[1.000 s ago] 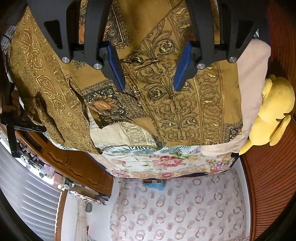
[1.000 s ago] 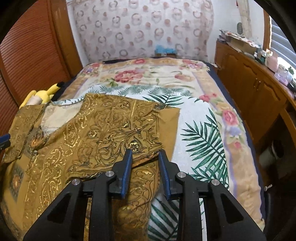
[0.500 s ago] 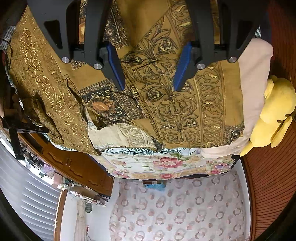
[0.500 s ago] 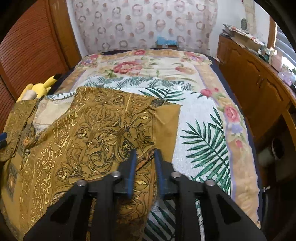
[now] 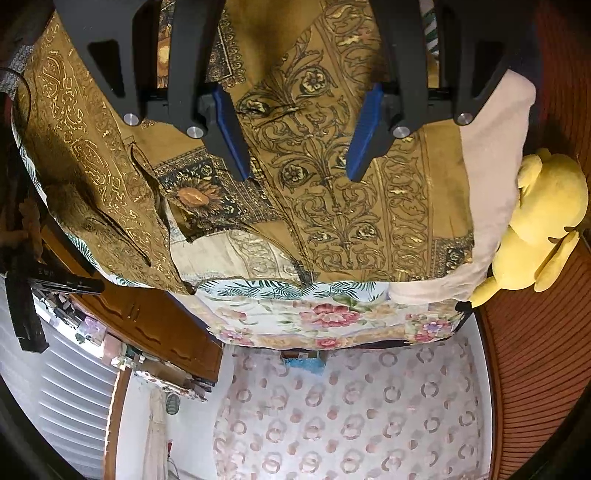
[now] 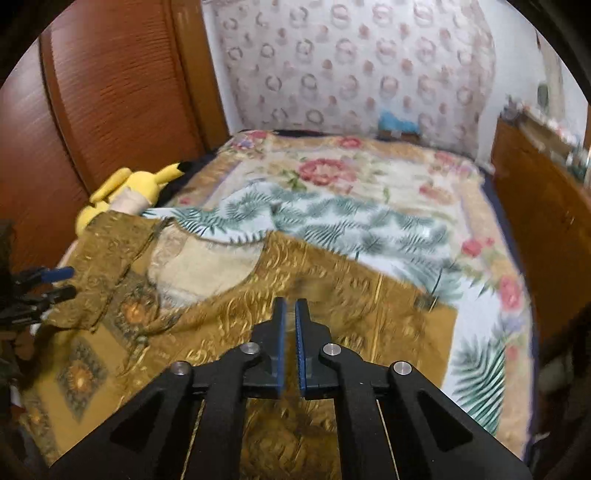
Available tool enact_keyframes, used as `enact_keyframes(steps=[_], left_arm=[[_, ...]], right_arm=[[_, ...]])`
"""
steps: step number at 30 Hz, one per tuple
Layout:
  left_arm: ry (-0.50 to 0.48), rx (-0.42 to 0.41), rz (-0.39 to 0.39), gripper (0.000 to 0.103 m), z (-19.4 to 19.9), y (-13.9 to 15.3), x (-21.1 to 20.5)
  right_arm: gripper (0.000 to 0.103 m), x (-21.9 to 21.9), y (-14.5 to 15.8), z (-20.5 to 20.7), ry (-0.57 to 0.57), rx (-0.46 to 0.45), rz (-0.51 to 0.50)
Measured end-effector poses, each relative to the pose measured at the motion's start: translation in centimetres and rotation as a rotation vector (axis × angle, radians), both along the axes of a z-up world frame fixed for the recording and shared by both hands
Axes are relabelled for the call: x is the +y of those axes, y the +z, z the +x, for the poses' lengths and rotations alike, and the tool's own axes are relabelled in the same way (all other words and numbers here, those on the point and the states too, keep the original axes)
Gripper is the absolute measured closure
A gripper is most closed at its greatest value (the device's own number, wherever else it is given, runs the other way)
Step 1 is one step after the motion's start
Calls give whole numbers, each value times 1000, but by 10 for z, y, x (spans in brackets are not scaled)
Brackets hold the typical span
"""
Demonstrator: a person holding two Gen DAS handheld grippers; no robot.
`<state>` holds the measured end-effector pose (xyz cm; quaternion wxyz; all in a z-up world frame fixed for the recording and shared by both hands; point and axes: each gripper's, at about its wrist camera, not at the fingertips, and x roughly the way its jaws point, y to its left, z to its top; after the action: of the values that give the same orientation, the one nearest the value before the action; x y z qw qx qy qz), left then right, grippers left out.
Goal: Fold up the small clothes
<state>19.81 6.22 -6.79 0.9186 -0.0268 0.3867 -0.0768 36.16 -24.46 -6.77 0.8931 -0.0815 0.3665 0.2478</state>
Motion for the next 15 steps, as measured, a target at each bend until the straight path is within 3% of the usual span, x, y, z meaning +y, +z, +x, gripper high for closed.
enact_keyframes(steps=[3,5,10,15], left_arm=[[10,1,3,49,2,1,8],[19,8,-9,49,5,2,17],[55,47,-57,49,16,-1,48],[102,44,-15,49,27,-2,72]], right_arm=[[68,-8,0,5,-32,-16,-15],[59,-20,-4,9,-77,-29,-44],[57,-59,-32,22,-170,20,-100],[57,-88,-59,29,-233,69,-118]])
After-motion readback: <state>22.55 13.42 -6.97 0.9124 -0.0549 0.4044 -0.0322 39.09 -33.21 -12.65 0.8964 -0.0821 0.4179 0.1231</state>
